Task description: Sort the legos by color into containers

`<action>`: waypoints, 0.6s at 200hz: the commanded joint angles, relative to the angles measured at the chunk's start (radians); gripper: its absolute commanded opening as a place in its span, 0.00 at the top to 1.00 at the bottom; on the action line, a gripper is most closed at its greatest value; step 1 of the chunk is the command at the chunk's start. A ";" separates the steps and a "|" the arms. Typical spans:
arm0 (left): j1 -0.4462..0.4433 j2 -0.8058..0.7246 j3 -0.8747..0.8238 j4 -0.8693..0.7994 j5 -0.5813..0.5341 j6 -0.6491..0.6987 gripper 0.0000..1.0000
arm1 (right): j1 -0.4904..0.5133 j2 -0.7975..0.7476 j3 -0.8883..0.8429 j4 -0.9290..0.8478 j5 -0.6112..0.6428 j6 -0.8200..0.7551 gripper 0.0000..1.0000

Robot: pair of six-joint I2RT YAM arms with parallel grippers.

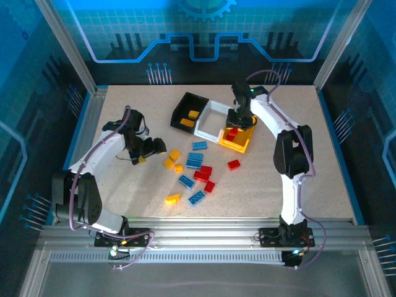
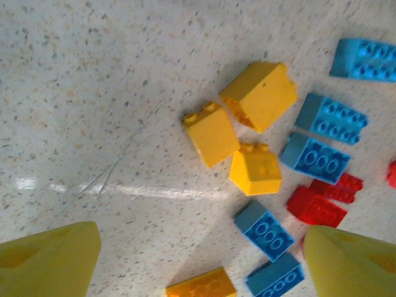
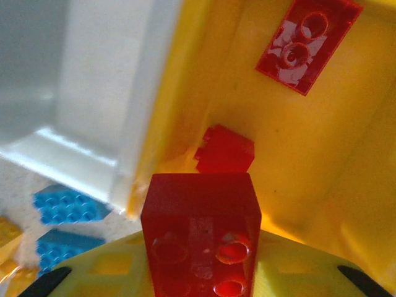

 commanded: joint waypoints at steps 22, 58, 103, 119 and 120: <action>0.006 0.015 -0.041 -0.012 0.016 0.021 0.02 | -0.019 0.078 0.074 -0.049 0.001 0.001 0.64; -0.035 0.093 -0.015 0.013 0.017 0.006 0.02 | -0.020 0.070 0.079 -0.055 0.008 -0.005 0.52; -0.108 0.227 0.051 0.014 -0.018 0.011 0.08 | -0.019 -0.029 0.033 -0.061 0.013 -0.015 0.39; -0.118 0.263 0.066 0.017 -0.035 0.002 0.09 | -0.017 -0.088 -0.017 -0.047 0.001 -0.008 0.39; -0.119 0.265 0.067 0.017 -0.036 0.002 0.09 | -0.016 -0.092 -0.021 -0.046 0.001 -0.007 0.39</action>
